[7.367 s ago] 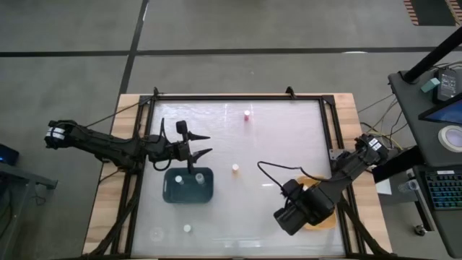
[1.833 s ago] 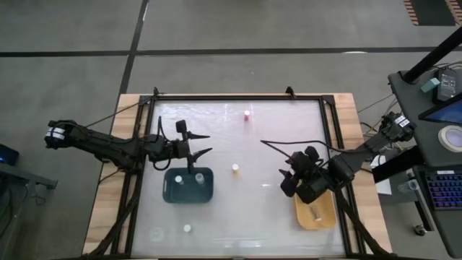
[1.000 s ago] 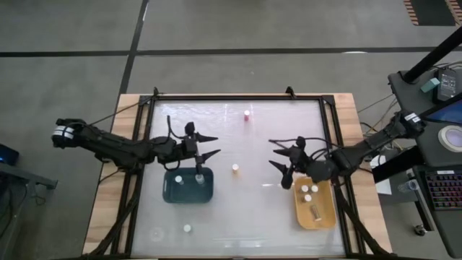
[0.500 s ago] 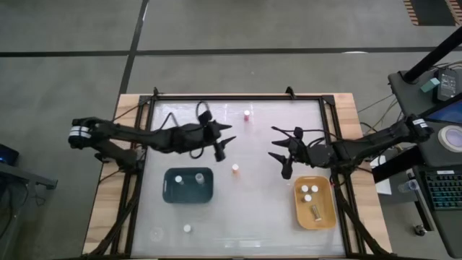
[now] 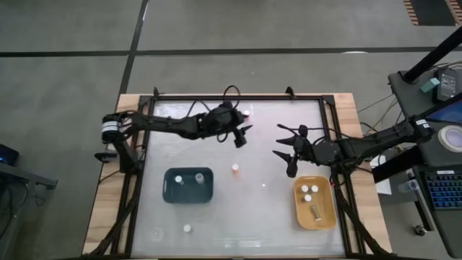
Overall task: Pick and place medicine bottles into bin by pill shape (circle, oval)
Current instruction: Put the pink bottled capsules into the yellow bin
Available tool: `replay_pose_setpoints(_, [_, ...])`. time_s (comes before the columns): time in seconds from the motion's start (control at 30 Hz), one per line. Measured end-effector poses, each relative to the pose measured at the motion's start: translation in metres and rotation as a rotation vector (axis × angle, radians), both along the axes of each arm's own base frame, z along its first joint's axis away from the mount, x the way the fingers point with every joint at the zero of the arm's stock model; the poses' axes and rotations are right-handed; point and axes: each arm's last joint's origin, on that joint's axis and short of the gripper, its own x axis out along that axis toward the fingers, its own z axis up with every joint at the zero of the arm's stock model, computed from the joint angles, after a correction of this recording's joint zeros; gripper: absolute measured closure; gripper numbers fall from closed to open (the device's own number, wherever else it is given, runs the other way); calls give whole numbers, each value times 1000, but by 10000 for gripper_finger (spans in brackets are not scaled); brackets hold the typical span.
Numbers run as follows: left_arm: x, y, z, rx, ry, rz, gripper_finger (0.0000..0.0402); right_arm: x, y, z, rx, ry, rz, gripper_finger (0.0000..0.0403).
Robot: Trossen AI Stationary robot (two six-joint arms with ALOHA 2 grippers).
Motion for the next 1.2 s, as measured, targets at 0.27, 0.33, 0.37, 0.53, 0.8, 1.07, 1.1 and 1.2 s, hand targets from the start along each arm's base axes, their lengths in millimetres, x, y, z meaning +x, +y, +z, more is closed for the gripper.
replay_pose_setpoints(0.27, [24,36,-22,-41,60,76,212,-1,0,-1,-4,9,1,209])
replay_pose_setpoints(0.33, [27,43,-29,-46,76,91,203,-1,0,-1,-12,17,3,209])
replay_pose_setpoints(0.37, [27,46,-34,-52,93,99,196,-1,0,-1,-14,22,3,209])
replay_pose_setpoints(0.53, [30,59,-48,-80,105,141,151,-1,0,-2,-18,30,4,209])
replay_pose_setpoints(0.8, [37,73,-67,-98,100,235,119,-2,0,-2,-23,32,5,209])
replay_pose_setpoints(1.07, [41,82,-86,-52,124,348,118,-2,0,-3,-25,38,5,209])
replay_pose_setpoints(1.1, [41,82,-87,-52,127,349,118,-2,0,-3,-25,39,5,209])
replay_pose_setpoints(1.2, [41,84,-87,-50,116,351,118,-2,0,-3,-27,41,5,209])
